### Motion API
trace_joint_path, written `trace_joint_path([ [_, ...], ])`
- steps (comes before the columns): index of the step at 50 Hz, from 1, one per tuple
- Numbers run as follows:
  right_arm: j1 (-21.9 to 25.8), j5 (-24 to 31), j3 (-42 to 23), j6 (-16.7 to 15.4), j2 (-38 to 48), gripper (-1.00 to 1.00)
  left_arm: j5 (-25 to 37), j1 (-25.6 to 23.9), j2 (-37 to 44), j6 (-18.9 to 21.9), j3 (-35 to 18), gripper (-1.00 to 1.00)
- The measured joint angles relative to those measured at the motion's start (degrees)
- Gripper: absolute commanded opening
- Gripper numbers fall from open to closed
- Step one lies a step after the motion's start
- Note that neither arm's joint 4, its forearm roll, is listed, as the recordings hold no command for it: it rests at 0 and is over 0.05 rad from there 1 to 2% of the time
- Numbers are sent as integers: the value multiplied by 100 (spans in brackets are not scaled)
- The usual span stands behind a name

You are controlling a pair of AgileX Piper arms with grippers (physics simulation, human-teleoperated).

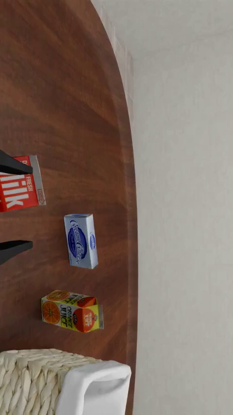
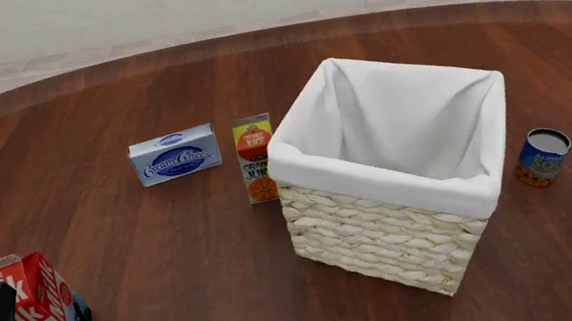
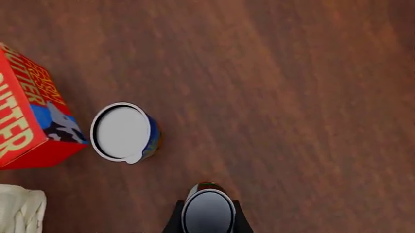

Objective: Pick up the alphabet soup and the tomato sauce, and put them in the basket.

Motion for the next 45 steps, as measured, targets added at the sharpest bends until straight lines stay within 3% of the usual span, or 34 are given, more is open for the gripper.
trace_joint_path([
  [45, 644, 1373, -535, 485, -1763, -100, 0, 0, 0, 0, 0, 100],
])
